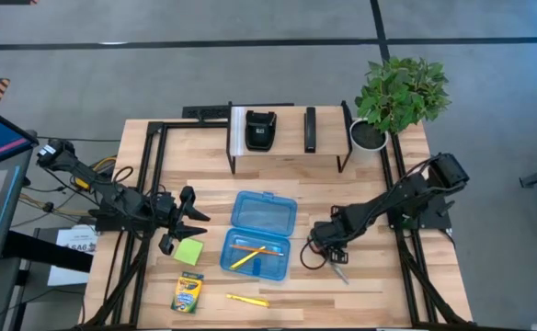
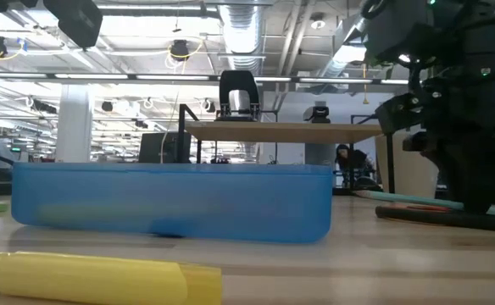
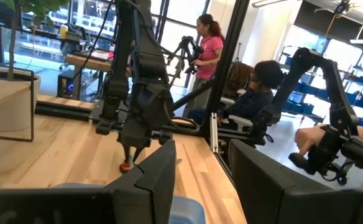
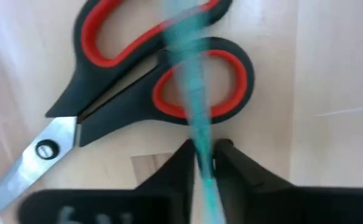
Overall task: Pack school essentials
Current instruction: Put the blue pencil into the blue supply box
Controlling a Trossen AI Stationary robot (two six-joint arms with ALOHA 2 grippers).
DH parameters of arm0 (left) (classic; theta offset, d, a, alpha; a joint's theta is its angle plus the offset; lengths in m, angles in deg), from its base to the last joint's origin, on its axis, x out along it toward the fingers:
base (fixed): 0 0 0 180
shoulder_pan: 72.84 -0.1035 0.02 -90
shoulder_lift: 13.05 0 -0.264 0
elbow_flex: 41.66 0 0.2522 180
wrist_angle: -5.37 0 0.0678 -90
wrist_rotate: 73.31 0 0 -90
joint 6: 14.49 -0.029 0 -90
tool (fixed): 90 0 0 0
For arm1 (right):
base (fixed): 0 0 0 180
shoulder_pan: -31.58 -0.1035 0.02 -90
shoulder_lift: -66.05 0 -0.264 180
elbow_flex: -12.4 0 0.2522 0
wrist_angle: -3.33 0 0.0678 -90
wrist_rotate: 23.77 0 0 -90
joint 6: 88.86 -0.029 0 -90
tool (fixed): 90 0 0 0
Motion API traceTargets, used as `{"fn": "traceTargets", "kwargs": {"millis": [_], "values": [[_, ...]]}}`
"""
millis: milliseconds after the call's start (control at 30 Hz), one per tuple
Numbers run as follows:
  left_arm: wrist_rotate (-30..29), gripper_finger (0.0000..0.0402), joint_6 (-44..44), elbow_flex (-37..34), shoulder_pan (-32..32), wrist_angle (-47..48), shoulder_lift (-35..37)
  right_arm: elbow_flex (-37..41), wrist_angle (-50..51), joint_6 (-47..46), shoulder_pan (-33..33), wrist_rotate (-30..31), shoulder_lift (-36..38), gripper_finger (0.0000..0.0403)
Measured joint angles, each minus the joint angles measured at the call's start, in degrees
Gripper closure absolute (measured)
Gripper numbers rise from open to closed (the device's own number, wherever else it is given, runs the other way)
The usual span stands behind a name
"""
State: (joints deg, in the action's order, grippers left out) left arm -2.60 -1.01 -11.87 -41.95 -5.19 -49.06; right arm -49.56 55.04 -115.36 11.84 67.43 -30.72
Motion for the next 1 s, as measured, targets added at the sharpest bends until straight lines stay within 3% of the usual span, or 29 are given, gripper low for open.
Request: {"fn": "traceTargets", "kwargs": {"millis": [100, 167, 567, 867, 1000], "values": [[-0.45, 0.0264, -0.18, 0.00, -0.02, 0.00, 0.00, 0.27, 0.22, -0.38, 0.06, 0.02, 1.90, 0.0378], [-0.47, 0.0264, -0.26, 0.00, -0.02, 0.00, 0.00, 0.55, 0.87, -1.68, 0.55, 0.07, 3.69, 0.0390], [-0.87, 0.0264, -0.24, 0.00, -0.02, -0.20, 0.02, -0.84, 0.04, -7.12, 0.65, 1.71, 10.40, 0.0395], [-0.86, 0.0264, -0.27, 0.00, -0.02, -0.48, 0.02, -10.88, -10.70, -3.46, 2.40, 2.19, 9.12, 0.0398], [-0.97, 0.0264, -0.43, 0.00, -0.02, -0.55, 0.01, -17.35, -14.26, 0.81, 2.42, 2.06, 4.98, 0.0398]]}}
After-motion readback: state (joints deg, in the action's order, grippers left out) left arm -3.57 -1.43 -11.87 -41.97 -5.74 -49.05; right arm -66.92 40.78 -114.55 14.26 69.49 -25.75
